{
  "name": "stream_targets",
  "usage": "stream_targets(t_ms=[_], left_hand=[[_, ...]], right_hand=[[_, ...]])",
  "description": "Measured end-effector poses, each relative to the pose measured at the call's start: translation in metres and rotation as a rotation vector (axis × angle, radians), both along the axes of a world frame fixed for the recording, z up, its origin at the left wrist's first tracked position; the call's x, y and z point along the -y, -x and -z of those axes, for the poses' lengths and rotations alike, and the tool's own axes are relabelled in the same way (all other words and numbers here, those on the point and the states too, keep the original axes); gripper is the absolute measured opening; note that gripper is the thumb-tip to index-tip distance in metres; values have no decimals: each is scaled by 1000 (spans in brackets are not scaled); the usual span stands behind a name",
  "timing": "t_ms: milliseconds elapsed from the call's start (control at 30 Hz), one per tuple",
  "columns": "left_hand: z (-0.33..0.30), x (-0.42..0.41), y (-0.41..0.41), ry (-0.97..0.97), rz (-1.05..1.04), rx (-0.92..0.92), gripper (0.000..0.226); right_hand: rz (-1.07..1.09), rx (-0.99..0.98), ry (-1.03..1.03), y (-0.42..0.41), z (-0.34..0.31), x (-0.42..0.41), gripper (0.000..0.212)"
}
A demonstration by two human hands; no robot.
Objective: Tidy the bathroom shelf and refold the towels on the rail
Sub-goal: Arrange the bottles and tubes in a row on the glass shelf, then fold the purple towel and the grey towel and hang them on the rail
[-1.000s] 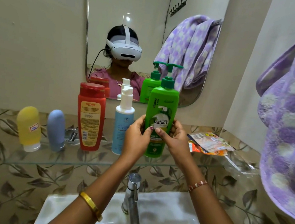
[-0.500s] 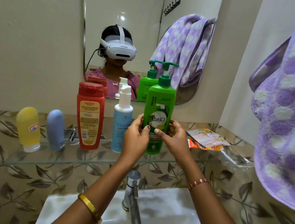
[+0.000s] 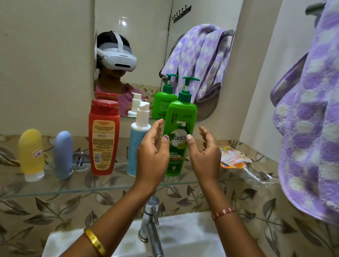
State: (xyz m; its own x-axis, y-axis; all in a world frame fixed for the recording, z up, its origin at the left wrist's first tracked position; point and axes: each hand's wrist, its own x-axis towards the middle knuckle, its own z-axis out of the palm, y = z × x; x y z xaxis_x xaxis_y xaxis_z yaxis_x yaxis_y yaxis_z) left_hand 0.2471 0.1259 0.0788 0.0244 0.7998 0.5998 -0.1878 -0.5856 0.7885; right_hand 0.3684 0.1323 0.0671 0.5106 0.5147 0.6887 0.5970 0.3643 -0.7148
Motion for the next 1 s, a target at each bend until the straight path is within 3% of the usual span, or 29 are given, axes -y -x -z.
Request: stream_targets(t_ms=[267,633,1000], left_hand=[[-38,27,-3,-105,132,96,38],[-109,81,-27,-281,232,242,32],[-154,164,-72,-261,343,285,31]], right_hand=[[168,259,-200,18,-49,44,39],[311,369,-351,10,-144,124,38],[523,510,-438,-11,-195,229,41]])
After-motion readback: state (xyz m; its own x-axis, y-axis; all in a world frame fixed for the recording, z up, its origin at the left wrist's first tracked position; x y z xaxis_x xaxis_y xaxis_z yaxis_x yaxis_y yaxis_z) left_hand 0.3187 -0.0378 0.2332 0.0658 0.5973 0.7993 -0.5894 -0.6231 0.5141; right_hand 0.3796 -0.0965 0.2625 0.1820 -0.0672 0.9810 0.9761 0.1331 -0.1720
